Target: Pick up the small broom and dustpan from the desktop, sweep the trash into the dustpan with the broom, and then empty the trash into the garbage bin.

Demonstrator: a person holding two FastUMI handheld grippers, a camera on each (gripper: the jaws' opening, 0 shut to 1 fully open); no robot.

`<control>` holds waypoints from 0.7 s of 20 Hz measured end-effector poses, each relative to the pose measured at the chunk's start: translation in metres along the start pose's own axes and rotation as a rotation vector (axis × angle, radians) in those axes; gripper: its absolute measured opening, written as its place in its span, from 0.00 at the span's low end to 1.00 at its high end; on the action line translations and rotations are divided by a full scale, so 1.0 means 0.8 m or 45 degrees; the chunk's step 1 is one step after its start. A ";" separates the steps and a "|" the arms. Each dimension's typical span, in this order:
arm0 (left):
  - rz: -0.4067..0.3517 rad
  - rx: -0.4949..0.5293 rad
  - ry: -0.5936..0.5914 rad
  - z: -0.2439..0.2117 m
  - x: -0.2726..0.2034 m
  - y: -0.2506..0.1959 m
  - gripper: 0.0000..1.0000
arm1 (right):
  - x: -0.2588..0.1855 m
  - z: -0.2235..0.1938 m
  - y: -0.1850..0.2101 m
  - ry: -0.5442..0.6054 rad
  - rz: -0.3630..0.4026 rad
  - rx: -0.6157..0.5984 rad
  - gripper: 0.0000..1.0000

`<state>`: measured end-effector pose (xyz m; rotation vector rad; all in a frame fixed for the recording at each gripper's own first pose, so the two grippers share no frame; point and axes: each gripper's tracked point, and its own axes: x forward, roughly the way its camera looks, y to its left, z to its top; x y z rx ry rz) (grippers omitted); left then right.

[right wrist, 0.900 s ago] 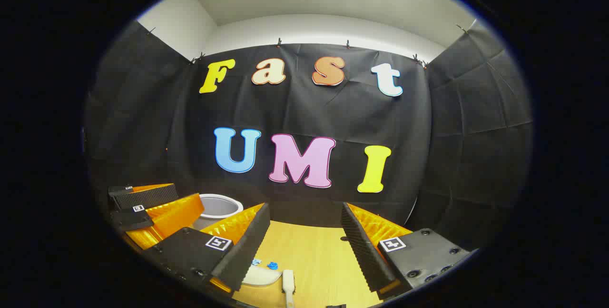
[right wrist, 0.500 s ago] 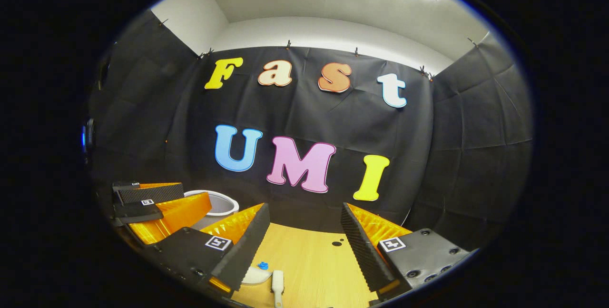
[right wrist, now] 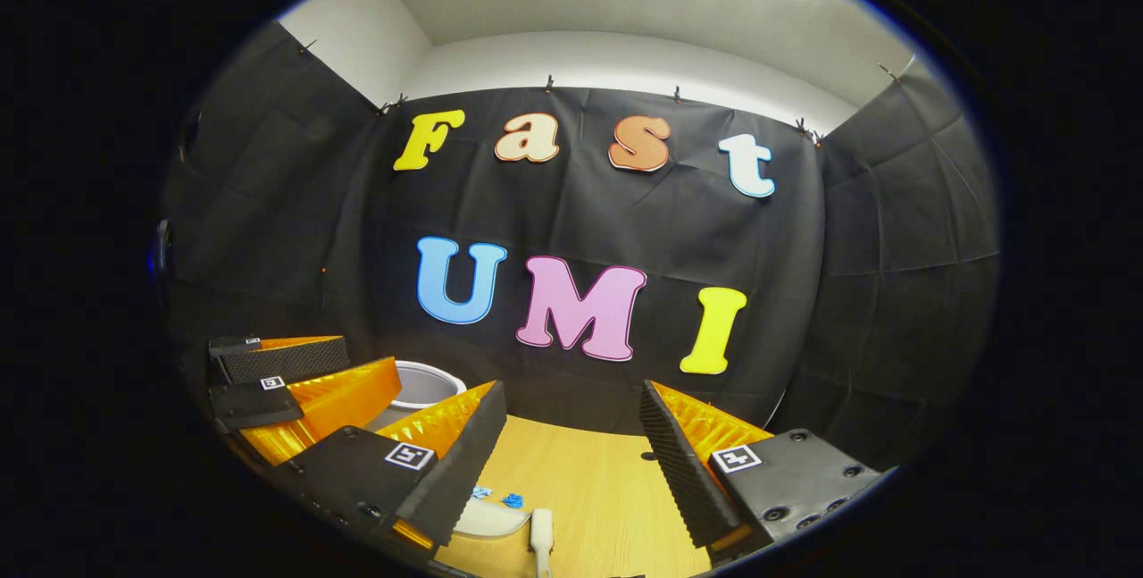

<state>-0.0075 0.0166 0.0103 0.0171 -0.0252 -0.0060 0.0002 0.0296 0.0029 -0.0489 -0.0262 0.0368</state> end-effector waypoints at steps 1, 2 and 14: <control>-0.009 0.016 0.007 -0.003 -0.001 0.000 0.80 | 0.000 -0.001 0.002 0.002 0.003 0.001 0.96; -0.011 0.028 0.011 -0.005 -0.002 -0.001 0.80 | 0.001 -0.001 0.004 0.002 0.006 0.004 0.96; 0.010 -0.052 -0.022 0.000 -0.006 0.011 0.80 | -0.006 -0.003 0.006 0.002 -0.005 -0.007 0.96</control>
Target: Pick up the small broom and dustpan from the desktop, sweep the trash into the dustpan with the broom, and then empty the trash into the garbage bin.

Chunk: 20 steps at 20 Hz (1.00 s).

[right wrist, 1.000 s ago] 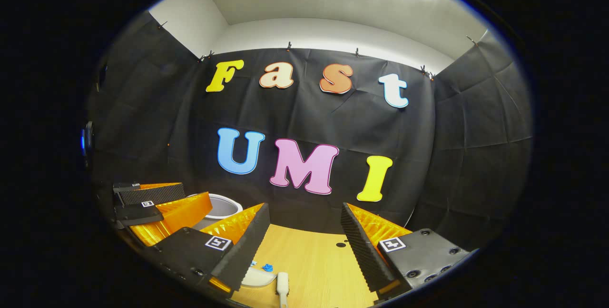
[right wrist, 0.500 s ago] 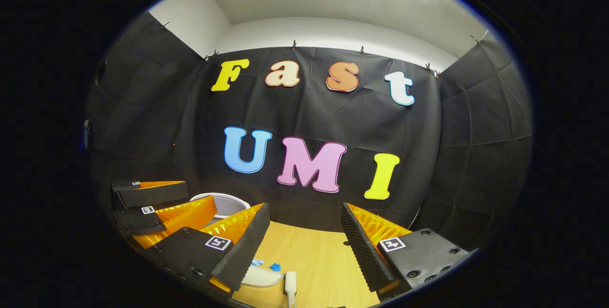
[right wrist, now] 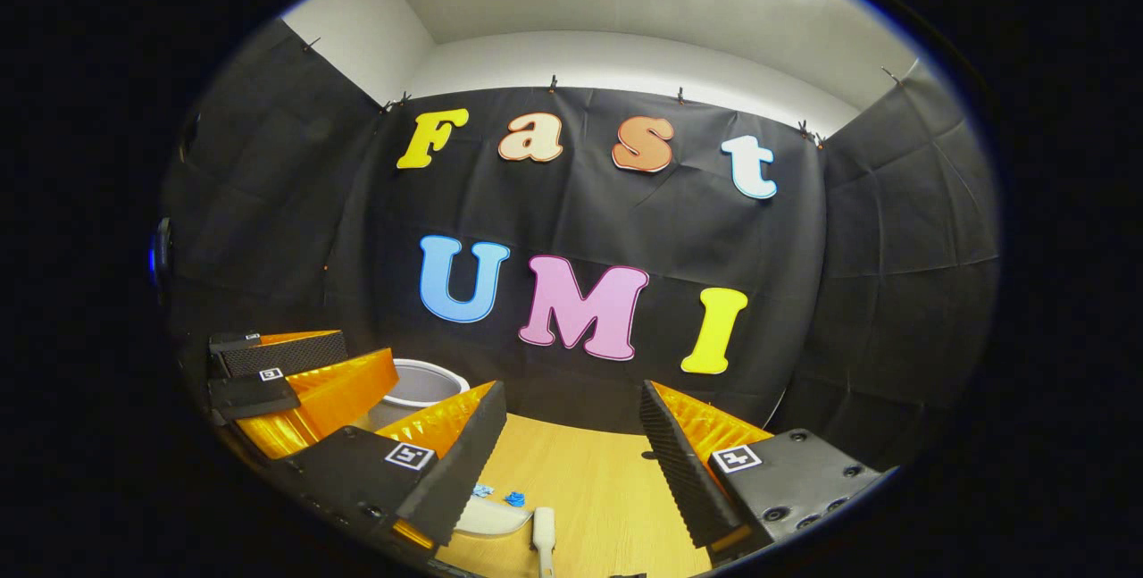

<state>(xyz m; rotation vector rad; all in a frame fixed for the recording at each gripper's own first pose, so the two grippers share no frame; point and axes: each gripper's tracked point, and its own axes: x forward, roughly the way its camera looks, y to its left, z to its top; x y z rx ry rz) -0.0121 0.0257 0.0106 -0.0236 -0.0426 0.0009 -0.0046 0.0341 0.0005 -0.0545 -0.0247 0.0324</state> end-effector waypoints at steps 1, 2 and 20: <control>-0.002 -0.004 0.007 -0.002 0.000 0.000 0.80 | 0.001 0.000 0.000 0.002 -0.003 0.004 0.96; -0.002 -0.002 0.014 -0.002 0.000 0.000 0.80 | 0.000 -0.001 0.001 0.005 -0.002 0.011 0.96; 0.013 0.075 0.116 -0.036 0.003 0.008 0.80 | 0.011 -0.033 0.011 0.102 0.001 0.038 0.96</control>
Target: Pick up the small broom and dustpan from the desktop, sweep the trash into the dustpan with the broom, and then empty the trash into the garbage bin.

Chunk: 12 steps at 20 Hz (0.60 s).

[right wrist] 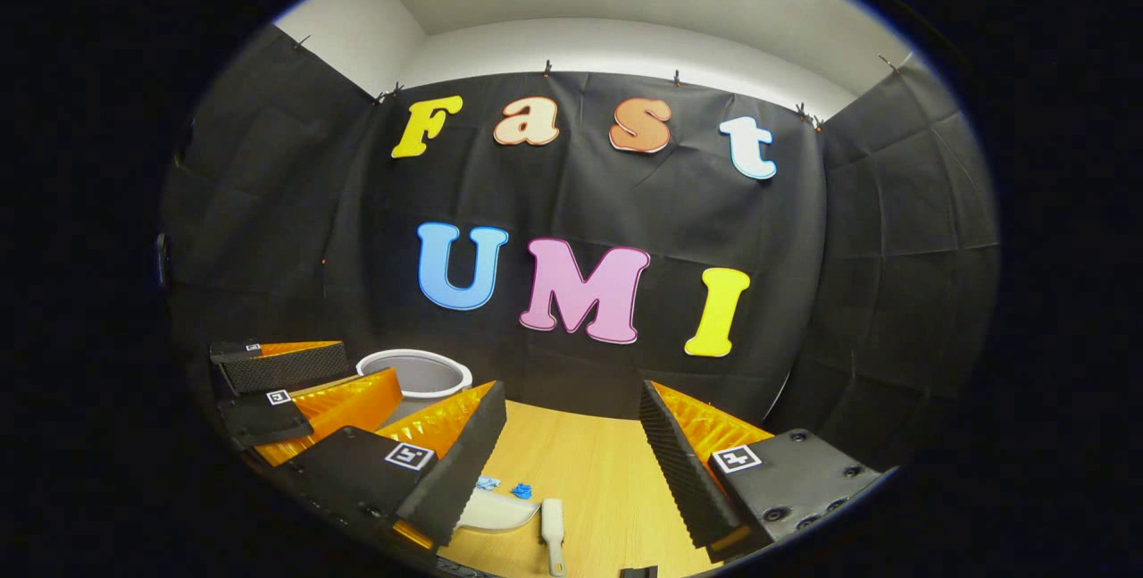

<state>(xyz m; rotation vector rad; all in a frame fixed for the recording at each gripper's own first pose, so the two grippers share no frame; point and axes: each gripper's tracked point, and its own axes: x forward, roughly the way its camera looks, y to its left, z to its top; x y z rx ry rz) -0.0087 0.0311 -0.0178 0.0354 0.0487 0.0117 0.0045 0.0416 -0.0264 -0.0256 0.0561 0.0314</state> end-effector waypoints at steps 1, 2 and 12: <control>0.001 -0.010 0.015 -0.007 0.001 -0.001 0.80 | 0.003 -0.006 0.002 0.020 0.006 0.005 0.96; 0.002 -0.025 0.036 -0.013 0.003 -0.001 0.80 | 0.006 -0.010 0.003 0.038 0.010 0.011 0.97; 0.035 -0.208 0.337 -0.108 0.011 0.020 0.80 | 0.033 -0.113 0.028 0.339 0.053 0.093 0.96</control>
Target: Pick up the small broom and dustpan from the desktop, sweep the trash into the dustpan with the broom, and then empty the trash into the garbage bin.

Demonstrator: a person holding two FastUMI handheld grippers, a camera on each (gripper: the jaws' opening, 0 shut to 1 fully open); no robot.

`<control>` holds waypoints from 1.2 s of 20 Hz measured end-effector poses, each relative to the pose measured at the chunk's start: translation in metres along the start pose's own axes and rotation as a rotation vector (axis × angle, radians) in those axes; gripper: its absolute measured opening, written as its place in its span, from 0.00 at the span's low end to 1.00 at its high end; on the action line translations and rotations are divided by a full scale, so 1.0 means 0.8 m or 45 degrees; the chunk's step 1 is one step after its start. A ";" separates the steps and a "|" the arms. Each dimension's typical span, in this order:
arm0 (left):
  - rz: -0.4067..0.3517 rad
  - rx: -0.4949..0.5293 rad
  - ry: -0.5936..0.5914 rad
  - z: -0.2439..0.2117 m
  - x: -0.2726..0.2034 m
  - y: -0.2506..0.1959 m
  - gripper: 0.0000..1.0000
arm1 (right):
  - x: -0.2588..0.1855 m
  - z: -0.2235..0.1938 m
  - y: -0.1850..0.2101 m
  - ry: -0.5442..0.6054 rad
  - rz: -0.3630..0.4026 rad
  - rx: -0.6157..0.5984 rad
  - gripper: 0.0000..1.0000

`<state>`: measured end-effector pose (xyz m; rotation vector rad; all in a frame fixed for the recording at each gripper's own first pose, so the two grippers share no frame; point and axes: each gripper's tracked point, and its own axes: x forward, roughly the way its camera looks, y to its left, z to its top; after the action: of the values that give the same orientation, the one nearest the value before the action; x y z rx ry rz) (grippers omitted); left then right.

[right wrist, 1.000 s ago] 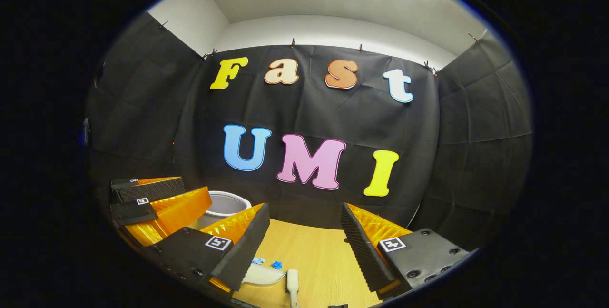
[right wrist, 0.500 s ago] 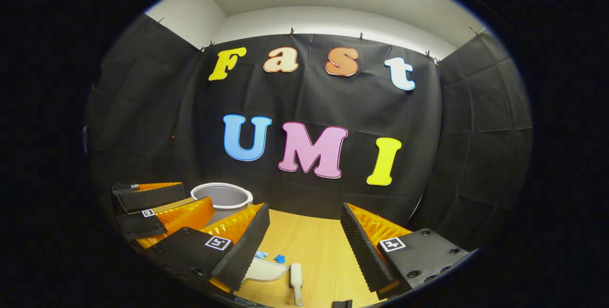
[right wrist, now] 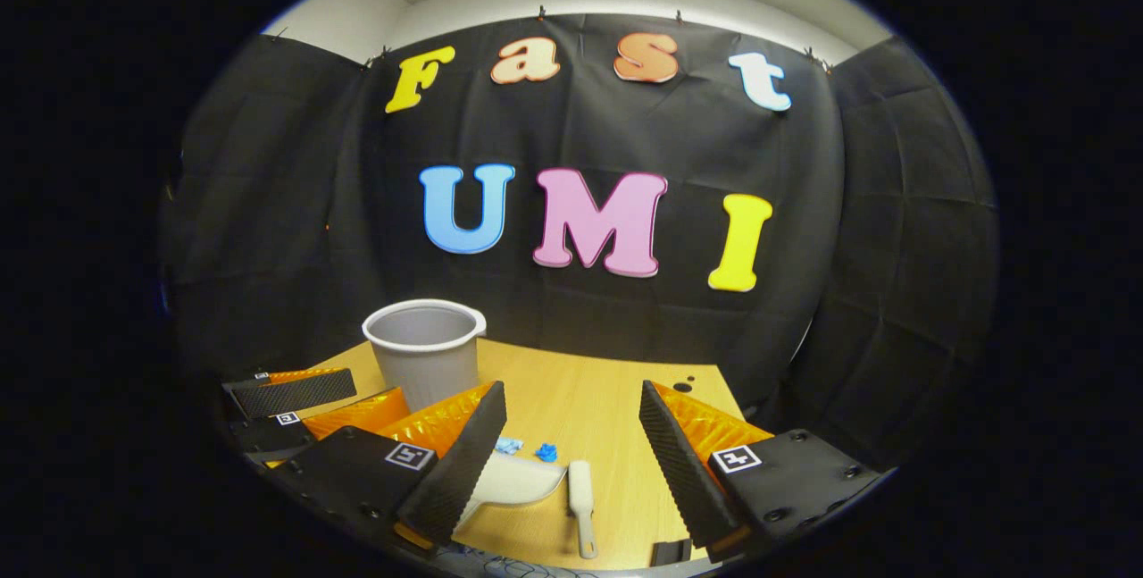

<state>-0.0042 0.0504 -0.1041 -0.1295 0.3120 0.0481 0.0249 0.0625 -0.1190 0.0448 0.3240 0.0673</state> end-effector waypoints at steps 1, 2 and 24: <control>-0.010 -0.026 0.059 -0.018 0.006 0.000 0.80 | 0.008 -0.021 0.000 0.079 0.007 0.022 0.97; -0.020 -0.058 0.117 -0.037 0.013 0.002 0.80 | 0.015 -0.042 -0.001 0.153 0.018 0.053 0.97; 0.363 0.023 1.571 -0.303 0.099 0.028 0.84 | 0.115 -0.411 -0.030 1.391 0.259 0.362 0.93</control>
<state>-0.0040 0.0418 -0.3597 -0.0815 1.5622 0.2498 0.0085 0.0561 -0.4606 0.3286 1.4211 0.2475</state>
